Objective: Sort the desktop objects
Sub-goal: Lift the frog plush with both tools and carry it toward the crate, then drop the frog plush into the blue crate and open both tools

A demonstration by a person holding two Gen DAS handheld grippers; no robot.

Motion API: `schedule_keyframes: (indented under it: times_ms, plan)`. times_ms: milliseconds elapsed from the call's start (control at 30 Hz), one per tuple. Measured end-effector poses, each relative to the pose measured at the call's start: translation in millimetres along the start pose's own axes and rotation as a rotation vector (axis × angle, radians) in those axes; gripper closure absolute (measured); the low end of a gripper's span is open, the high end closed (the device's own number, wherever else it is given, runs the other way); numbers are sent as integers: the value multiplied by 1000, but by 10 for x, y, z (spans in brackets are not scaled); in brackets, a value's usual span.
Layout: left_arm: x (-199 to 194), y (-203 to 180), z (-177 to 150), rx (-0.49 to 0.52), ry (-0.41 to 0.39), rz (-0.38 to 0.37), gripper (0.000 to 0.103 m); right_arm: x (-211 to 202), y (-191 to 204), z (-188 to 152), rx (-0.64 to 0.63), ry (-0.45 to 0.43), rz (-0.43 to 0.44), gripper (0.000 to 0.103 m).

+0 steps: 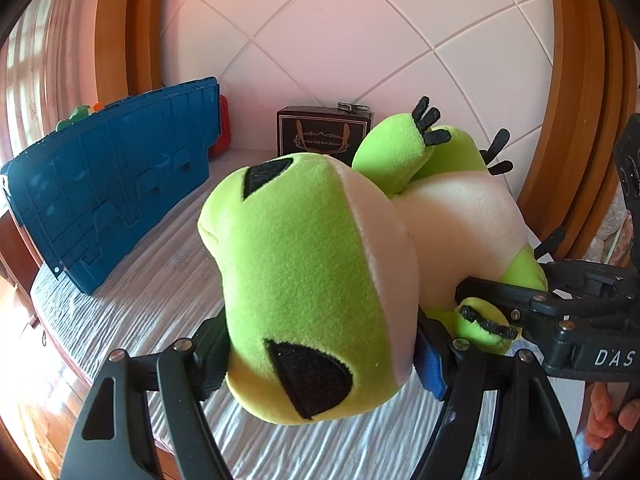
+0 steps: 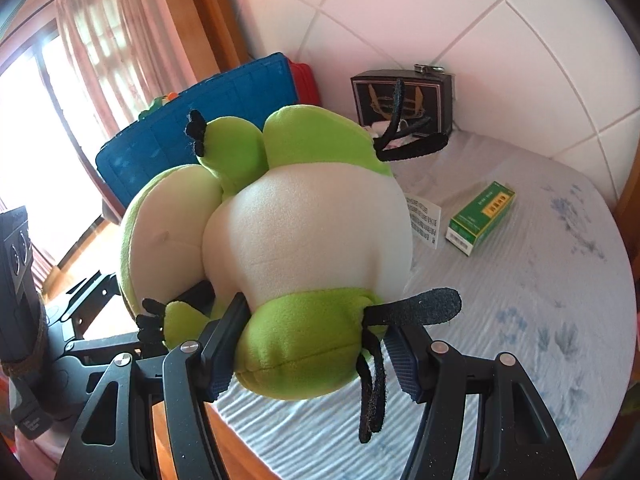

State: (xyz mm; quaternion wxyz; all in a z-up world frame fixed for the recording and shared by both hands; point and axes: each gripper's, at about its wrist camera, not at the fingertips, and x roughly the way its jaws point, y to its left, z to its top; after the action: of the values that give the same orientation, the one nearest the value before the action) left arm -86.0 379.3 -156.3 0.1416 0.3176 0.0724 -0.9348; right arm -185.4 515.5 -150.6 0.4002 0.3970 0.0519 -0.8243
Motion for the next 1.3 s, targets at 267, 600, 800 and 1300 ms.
schedule_keyframes:
  times_ms: [267,600,800,1300]
  plan:
    - [406,546,611,44,-30,56,28,580,131,655,15,-45,57,39]
    - [557,1304,993,-38,-67,121,28,1069,607,1326,-64,-52,116,39]
    - [499,1860,1163,-54,-103,139,28,1233,1065,1574,-107,-74,137,39]
    - [77,4424,2073,-61,-262,236,27,1857,3339,2641,-219,-220,188,39]
